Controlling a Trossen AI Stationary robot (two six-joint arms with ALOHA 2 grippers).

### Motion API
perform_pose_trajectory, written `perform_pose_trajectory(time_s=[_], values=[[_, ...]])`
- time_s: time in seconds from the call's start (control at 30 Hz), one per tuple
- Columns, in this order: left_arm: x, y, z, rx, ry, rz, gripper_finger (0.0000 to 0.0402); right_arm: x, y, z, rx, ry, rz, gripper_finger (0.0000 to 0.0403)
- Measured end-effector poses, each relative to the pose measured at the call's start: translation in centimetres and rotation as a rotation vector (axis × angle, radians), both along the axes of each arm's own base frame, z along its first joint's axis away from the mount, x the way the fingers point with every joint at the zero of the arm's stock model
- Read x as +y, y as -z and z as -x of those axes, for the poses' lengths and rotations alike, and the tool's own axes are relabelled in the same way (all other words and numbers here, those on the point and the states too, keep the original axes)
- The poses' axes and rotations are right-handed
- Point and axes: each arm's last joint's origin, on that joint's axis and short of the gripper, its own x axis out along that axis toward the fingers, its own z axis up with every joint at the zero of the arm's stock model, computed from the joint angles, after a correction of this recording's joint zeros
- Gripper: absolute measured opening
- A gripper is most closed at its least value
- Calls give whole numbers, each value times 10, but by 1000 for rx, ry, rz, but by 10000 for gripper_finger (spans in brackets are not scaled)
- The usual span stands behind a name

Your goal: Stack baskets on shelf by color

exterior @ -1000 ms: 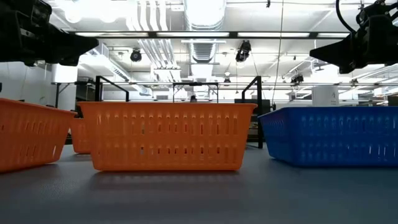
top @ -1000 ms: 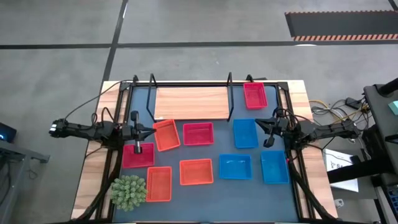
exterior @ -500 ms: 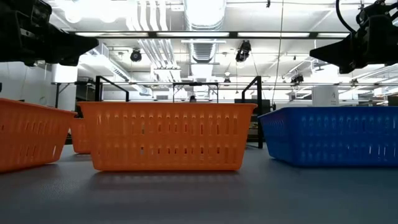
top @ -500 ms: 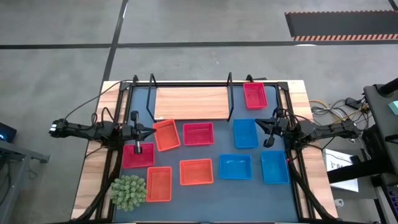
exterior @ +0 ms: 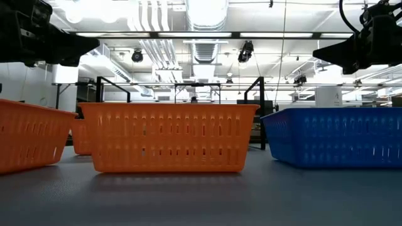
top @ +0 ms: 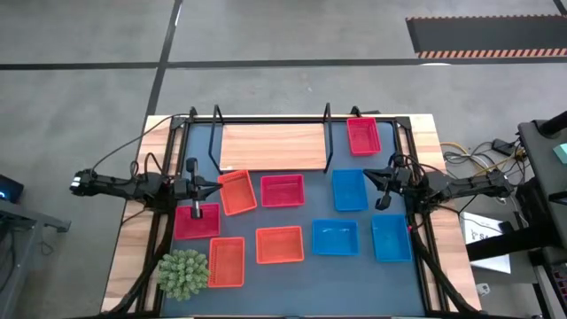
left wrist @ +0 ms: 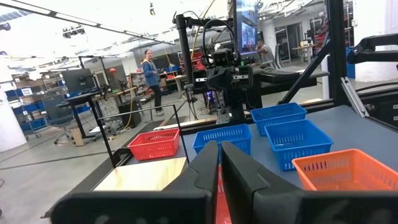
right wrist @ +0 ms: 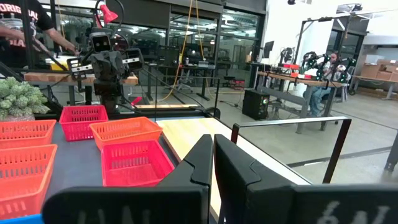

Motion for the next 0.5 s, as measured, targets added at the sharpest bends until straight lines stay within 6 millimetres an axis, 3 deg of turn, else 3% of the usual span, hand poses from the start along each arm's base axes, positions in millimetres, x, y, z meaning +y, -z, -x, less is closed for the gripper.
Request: perform_pose_trajectory(time_s=[0.4, 0.5], values=[[0, 0, 0, 0, 0, 0, 2, 0, 0, 0, 1, 0, 4, 9], [0, 0, 0, 0, 0, 0, 2, 0, 0, 0, 43, 14, 124, 9]])
